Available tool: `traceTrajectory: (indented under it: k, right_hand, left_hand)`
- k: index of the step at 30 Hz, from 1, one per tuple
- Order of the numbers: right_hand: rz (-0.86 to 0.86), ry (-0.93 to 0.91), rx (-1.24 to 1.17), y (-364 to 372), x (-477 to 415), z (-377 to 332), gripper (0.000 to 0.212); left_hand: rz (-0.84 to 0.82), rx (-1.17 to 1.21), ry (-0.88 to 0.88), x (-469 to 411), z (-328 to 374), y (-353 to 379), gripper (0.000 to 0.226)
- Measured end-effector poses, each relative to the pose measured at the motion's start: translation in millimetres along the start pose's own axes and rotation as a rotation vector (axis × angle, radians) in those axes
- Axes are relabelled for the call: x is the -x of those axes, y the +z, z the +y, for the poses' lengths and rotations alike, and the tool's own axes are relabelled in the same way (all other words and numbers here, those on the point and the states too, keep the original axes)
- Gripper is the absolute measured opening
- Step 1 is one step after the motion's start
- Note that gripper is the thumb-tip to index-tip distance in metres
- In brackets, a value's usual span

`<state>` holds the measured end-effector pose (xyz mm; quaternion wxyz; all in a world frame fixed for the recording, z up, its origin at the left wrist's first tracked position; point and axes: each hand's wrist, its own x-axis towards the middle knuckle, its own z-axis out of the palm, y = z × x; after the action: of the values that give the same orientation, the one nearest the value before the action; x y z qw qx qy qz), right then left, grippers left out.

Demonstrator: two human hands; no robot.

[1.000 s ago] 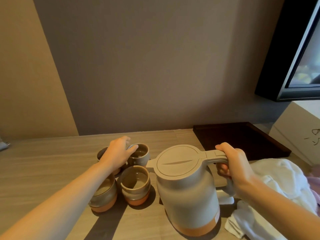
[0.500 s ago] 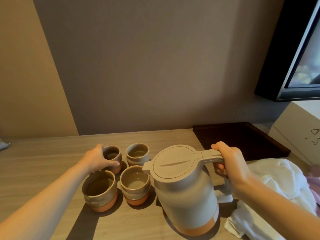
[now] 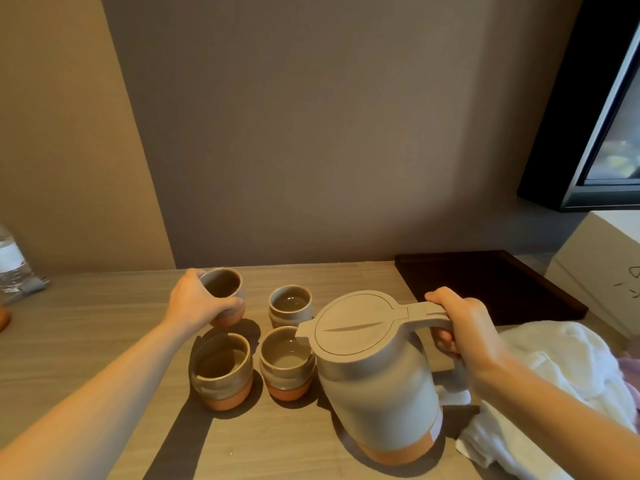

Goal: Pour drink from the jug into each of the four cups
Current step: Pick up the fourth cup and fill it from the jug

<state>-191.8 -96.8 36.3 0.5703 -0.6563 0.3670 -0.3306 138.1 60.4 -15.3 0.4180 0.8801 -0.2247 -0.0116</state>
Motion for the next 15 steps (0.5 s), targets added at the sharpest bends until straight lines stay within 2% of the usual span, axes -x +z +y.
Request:
traceTrajectory:
  k: [2, 11, 15]
  right_hand:
    - [-0.025, -0.004, -0.014, 2, 4, -2, 0.059]
    - [-0.064, -0.046, -0.042, 12, 33, -6, 0.061]
    - [-0.093, -0.078, -0.041, 13, 45, -8, 0.056]
  left_hand:
    - [0.008, 0.026, 0.048, 4, 4, -14, 0.087]
    - [0.010, 0.091, 0.169, 36, 12, -71, 0.087]
    - [-0.005, 0.167, 0.174, 60, 12, -83, 0.087]
